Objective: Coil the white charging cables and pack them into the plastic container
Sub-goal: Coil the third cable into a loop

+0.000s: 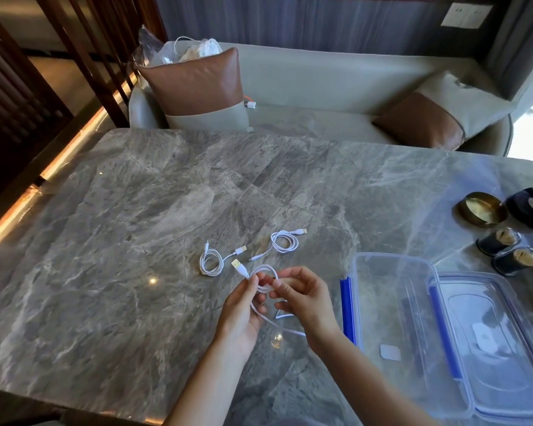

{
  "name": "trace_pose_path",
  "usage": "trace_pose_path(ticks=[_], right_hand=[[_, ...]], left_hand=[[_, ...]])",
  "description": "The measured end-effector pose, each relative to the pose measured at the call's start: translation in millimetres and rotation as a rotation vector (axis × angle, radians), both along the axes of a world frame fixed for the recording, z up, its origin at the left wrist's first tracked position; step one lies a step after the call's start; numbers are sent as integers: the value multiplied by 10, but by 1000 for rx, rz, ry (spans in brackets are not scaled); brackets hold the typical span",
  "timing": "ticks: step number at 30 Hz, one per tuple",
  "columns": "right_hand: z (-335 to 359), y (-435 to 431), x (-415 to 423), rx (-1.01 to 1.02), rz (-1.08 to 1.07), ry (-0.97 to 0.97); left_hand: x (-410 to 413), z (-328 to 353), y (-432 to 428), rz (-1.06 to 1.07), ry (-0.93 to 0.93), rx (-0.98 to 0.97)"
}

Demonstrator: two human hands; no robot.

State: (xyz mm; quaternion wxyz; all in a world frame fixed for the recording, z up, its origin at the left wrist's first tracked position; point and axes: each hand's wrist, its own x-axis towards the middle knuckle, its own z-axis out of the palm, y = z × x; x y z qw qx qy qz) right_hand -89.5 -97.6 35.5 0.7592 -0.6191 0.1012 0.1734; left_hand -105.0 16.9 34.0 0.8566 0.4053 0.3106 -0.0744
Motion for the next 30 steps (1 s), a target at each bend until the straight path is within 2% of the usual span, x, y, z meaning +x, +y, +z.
trace_pose_path(ticks=[2,4,7,8,10,14,16,19,23,27,30], right_hand=[[14,-20,-24,-106,-35,-66],[26,-91,-73,-176,52,-71],[55,-143,-218,-148,402,195],[43,-142,-275,-104,429,292],[9,-127,-371,25,314,429],[-22,-71,-394,544,-107,725],[-37,-107,-319,547,-259,651],[-24,-169,-208,304,-244,363],[-6,-288,-105,-122,18,43],[41,-364,-14,-305,316,-149],[67,-387,51,-414,450,-202]], left_hand=[[39,0,51,86,14,-20],[72,0,127,144,15,5],[64,-1,173,153,11,39],[54,4,151,141,6,40],[36,6,89,103,-8,60],[-9,-12,53,-51,-59,168],[-35,-26,53,-171,-91,318],[-62,-18,85,-314,-154,521],[-77,35,166,-536,-205,505],[-55,95,228,-715,-277,588],[-62,108,204,-790,-291,597]])
